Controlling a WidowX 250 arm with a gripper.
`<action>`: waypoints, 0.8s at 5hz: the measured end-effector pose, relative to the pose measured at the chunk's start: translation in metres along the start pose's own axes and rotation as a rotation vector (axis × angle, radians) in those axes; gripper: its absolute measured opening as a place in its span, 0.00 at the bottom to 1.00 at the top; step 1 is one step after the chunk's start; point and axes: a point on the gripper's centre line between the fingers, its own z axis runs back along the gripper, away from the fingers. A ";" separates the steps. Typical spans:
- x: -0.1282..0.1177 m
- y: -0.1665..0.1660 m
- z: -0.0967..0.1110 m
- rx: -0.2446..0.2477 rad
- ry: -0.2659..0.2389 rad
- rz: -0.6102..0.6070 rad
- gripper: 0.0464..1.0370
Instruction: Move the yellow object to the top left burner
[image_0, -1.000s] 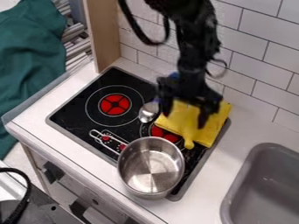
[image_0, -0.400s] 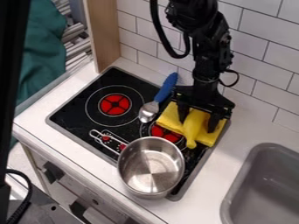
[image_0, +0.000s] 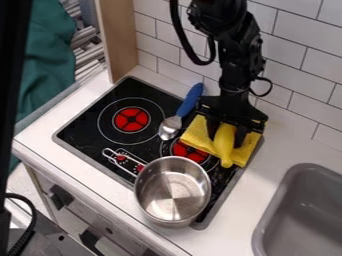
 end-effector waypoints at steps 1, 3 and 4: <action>0.002 -0.001 0.021 -0.016 -0.058 -0.006 0.50; -0.015 0.004 0.058 -0.014 -0.113 -0.010 0.50; -0.043 0.020 0.057 0.022 -0.050 -0.028 0.50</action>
